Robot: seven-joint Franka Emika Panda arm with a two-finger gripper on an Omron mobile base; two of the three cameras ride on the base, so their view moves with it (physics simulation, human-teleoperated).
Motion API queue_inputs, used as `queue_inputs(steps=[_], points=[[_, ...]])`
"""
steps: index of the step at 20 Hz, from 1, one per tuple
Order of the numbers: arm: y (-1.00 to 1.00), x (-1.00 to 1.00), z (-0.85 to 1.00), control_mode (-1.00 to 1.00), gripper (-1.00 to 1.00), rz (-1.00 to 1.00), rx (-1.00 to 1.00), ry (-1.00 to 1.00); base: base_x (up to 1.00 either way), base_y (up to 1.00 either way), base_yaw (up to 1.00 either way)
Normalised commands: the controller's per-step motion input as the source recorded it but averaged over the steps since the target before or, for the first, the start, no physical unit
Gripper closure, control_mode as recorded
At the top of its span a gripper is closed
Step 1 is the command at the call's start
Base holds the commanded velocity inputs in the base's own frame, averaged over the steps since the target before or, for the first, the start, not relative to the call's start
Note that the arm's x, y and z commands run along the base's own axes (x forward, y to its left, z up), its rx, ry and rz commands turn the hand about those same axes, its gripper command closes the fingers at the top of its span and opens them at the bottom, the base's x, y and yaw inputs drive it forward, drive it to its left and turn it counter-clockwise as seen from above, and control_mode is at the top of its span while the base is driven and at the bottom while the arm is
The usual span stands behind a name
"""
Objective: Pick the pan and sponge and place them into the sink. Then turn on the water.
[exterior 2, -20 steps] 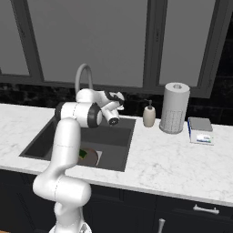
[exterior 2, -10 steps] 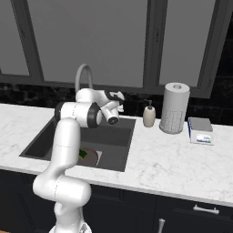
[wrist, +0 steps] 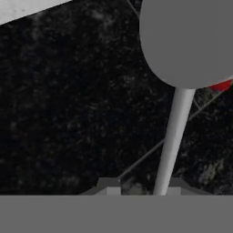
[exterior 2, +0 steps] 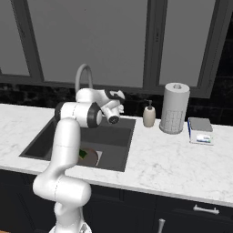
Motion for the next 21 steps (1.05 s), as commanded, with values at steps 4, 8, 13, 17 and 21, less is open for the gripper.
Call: queue_inputs(steps=[4,8,13,17,21], points=[[-1.00,0.40,-0.91,-1.00,1.00,0.00,0.10,0.09,0.00,0.00,0.00],[-1.00,0.39,-1.00,-1.00,1.00,0.00,0.04,0.16,0.00,0.00,0.00],[-1.00,0.28,-1.00,-1.00,1.00,0.00,0.00,0.19,0.00,0.00,0.00],[-0.99,0.06,-0.74,-1.00,1.00,0.00,0.04,0.10,0.00,0.00,0.00],[-0.92,-0.23,0.03,-1.00,1.00,0.02,0.30,0.00,0.00,0.00,0.00]])
